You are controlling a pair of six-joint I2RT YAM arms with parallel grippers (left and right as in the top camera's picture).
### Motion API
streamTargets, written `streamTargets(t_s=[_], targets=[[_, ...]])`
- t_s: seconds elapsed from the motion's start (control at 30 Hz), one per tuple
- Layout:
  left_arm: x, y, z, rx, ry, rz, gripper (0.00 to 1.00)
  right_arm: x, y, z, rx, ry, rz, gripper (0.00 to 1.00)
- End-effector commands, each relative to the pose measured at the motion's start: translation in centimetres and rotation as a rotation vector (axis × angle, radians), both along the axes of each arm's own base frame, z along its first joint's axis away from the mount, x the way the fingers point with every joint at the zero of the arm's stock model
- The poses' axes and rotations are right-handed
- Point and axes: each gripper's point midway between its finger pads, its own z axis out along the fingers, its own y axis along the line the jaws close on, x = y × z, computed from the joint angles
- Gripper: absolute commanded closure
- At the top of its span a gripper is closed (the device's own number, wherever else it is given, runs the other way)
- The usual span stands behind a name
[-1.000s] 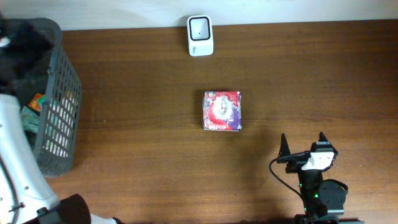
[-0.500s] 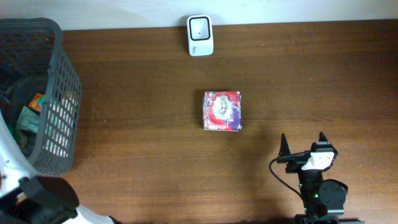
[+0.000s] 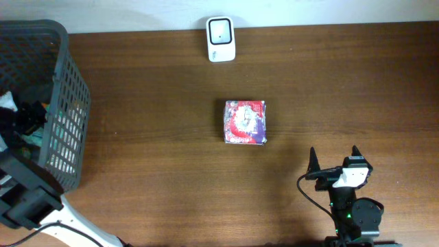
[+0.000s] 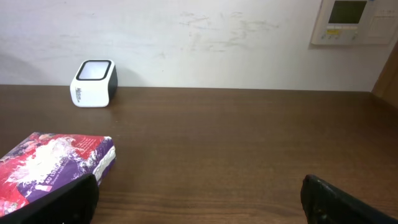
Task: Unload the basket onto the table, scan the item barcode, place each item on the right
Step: 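Return the left gripper to the basket, then grasp the white bamboo-print tube inside the basket with the left gripper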
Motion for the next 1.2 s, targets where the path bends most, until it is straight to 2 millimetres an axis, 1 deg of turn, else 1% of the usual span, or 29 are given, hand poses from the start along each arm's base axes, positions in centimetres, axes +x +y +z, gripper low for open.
streamTargets(t_s=[0.0, 0.07, 0.23, 0.27, 0.3, 0.33, 0.47, 0.67, 0.8, 0.9, 0.93, 0.97, 1.03, 1.1, 1.17], targets=[[0.9, -1.7, -1.1, -0.12, -0.07, -0.116, 0.05, 0.0, -0.2, -0.3, -0.003, 0.003, -0.008, 0.01], [1.0, -2.0, -1.0, -0.132, -0.075, -0.118, 0.05, 0.0, -0.2, -0.3, -0.003, 0.003, -0.008, 0.01], [0.3, -2.6, -1.2, -0.155, -0.051, -0.126, 0.15, 0.0, -0.2, -0.3, -0.003, 0.003, -0.008, 0.01], [0.2, -2.7, -1.4, -0.161, -0.045, -0.126, 0.16, 0.0, -0.2, -0.3, -0.003, 0.003, -0.008, 0.01], [-0.2, -3.1, -2.0, -0.175, -0.03, -0.124, 0.21, 0.0, -0.2, -0.3, -0.003, 0.003, -0.008, 0.01], [-0.4, -3.2, -2.5, -0.183, -0.021, -0.124, 0.22, 0.0, -0.2, -0.3, -0.003, 0.003, -0.008, 0.01], [-1.3, -4.1, -4.4, -0.216, 0.011, -0.12, 0.23, 0.0, -0.2, -0.3, -0.003, 0.003, -0.008, 0.02], [-1.5, -4.3, -5.0, -0.22, 0.016, -0.123, 0.21, 0.0, -0.2, -0.3, -0.003, 0.003, -0.008, 0.01], [-1.4, -3.9, -5.2, -0.194, 0.017, -0.125, 0.21, 0.0, -0.2, -0.3, -0.003, 0.003, -0.008, 0.01], [-2.8, -2.2, -6.2, -0.102, 0.115, -0.083, 0.25, 0.0, -0.2, -0.3, -0.003, 0.003, -0.008, 0.01], [-3.5, -1.7, -6.8, -0.072, 0.157, -0.053, 0.28, 0.0, -0.2, -0.3, -0.003, 0.003, -0.008, 0.02], [-4.0, -1.7, -7.4, -0.064, 0.175, -0.045, 0.28, 0.0, -0.2, -0.3, -0.003, 0.003, -0.008, 0.01], [-4.2, -1.9, -8.3, -0.067, 0.178, -0.038, 0.29, 0.0, -0.2, -0.3, -0.003, 0.003, -0.008, 0.02], [-4.2, -1.9, -8.5, -0.067, 0.178, -0.038, 0.31, 0.0, -0.2, -0.3, -0.003, 0.003, -0.008, 0.01], [-4.2, -1.9, -8.4, -0.068, 0.179, -0.033, 0.46, 0.0, -0.2, -0.3, -0.003, 0.003, -0.008, 0.02]])
